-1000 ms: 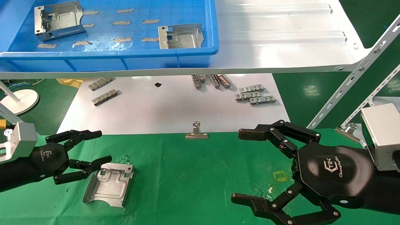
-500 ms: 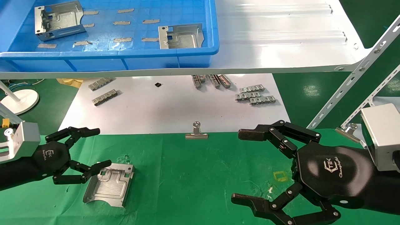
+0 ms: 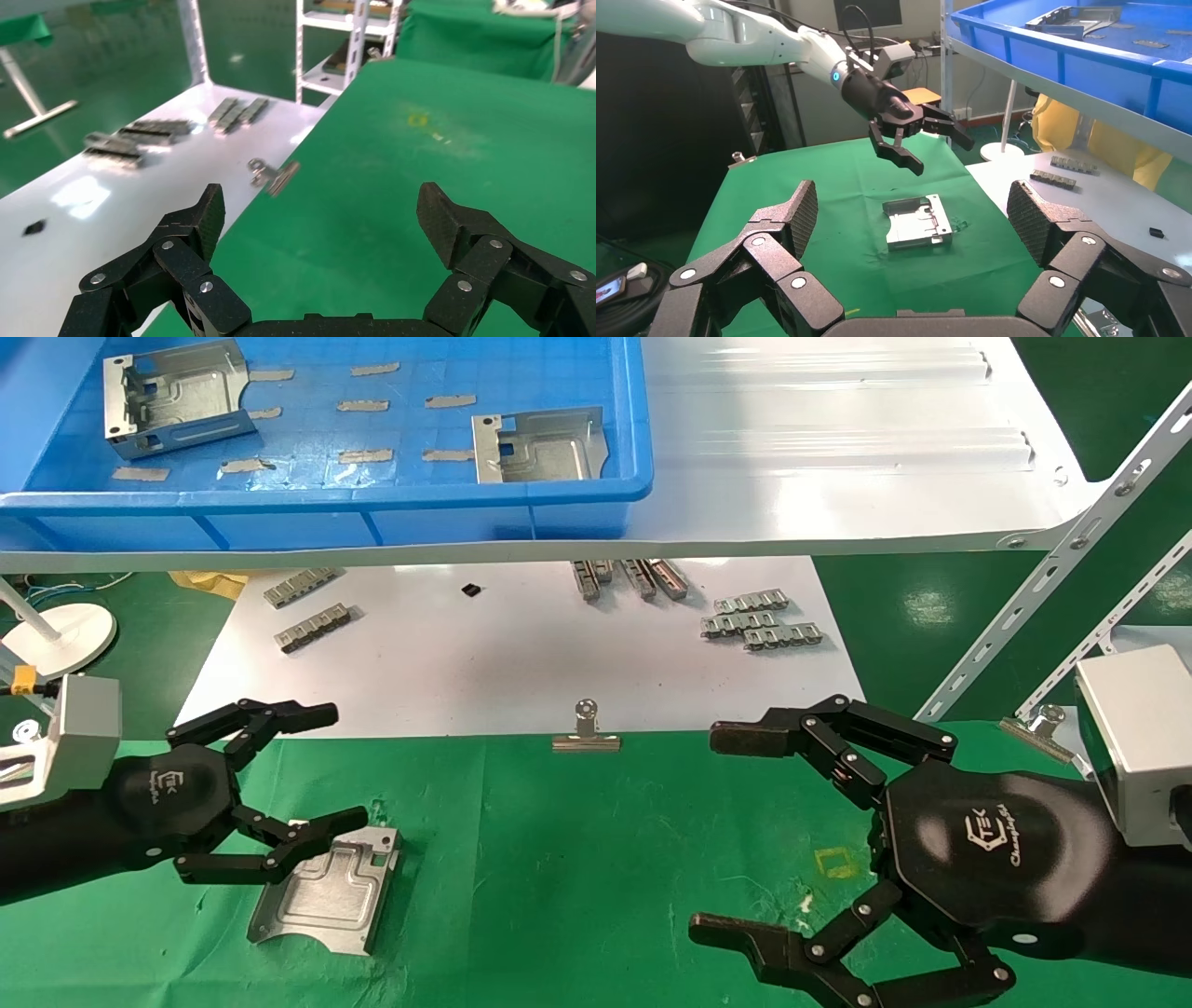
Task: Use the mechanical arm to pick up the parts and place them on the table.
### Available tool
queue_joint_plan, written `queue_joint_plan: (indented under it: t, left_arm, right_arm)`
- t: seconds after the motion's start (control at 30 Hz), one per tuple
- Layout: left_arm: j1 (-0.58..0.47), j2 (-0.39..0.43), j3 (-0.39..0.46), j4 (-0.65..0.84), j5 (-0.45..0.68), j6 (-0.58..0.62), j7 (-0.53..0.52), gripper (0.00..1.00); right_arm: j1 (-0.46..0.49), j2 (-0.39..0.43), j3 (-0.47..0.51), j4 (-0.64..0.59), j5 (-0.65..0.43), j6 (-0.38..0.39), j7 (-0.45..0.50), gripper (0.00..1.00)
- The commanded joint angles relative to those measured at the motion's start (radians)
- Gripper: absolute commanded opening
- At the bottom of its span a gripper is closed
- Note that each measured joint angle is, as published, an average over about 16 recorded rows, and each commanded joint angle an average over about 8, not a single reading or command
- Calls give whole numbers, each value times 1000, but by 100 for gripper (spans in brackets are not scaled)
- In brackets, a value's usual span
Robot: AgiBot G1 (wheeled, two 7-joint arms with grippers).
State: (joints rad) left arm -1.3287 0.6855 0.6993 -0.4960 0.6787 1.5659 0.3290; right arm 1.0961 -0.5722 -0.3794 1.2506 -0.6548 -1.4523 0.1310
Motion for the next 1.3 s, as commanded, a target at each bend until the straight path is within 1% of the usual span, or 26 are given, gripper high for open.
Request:
queue_joint_plan:
  t: [0.03,1.3]
  left_arm:
    - [11,-3,-19,-35,2,-3,-23,100]
    - [228,-67,-376,-706,47,-63,-463,100]
  right_arm:
    - [0,0,0,0,0,0,0,100]
    - [0,0,0,0,0,0,0,100]
